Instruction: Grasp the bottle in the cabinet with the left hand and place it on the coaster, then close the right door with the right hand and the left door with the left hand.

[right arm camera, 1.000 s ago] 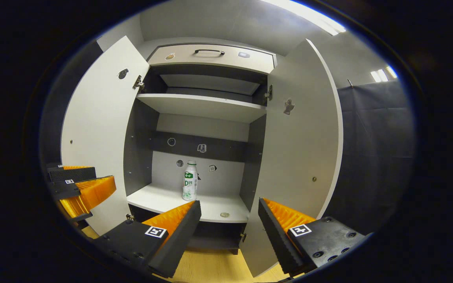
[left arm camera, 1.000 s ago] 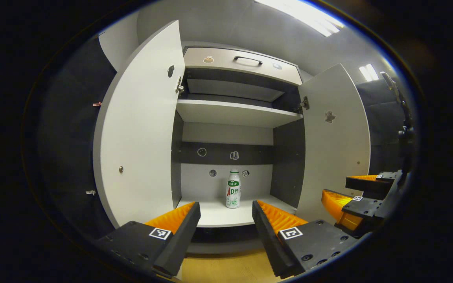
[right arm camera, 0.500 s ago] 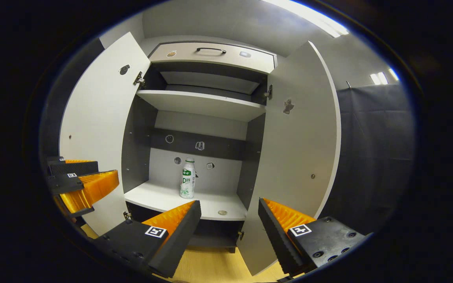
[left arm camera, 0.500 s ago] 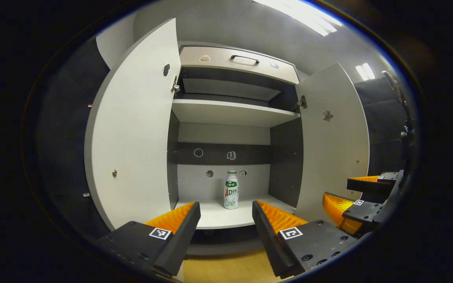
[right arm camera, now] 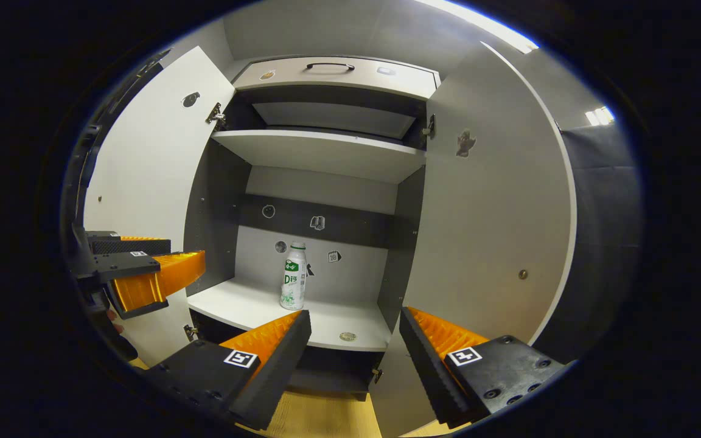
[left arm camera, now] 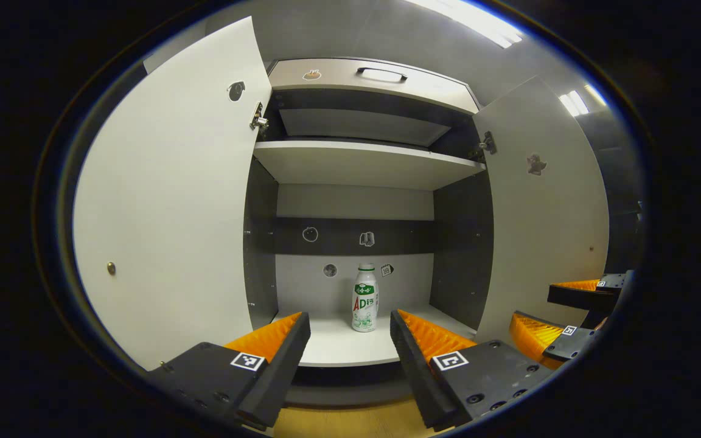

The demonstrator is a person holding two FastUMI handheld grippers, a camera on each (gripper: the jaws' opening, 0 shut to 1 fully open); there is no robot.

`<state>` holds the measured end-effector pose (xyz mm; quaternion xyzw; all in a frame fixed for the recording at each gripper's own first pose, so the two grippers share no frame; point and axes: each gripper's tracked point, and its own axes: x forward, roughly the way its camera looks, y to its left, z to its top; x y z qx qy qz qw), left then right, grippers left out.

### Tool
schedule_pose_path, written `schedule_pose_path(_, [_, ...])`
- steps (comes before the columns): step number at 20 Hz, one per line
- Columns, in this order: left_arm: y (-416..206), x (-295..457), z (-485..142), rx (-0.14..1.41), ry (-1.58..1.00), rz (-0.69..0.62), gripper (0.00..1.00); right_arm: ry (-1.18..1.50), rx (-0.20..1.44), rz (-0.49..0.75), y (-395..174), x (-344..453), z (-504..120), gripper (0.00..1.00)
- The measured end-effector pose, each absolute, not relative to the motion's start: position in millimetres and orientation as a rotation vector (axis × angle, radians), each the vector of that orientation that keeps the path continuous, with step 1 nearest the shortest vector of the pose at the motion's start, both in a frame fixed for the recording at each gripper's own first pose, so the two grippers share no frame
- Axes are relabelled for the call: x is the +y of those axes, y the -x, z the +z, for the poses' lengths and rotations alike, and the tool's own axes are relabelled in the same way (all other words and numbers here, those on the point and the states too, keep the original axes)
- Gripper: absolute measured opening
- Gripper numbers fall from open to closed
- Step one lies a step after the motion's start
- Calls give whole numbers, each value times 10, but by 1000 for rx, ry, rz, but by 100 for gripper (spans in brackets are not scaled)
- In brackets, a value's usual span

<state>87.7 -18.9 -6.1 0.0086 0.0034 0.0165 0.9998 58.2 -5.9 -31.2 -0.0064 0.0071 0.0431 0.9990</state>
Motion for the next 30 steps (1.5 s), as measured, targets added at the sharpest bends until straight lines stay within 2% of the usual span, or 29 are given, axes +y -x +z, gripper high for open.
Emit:
schedule_pose_path(17, [-2243,-290,-322,35,-20,-8,85,47,45,201,-1507,106,-879,97])
schedule_pose_path(26, [-3051,-326,-688,87,-3,-57,82,3,133,139,-2022,-27,-1247,98])
schedule_pose_path(30, [-3369,-297,-771,86,1,-69,85,-40,128,129,-2164,-18,-1239,98])
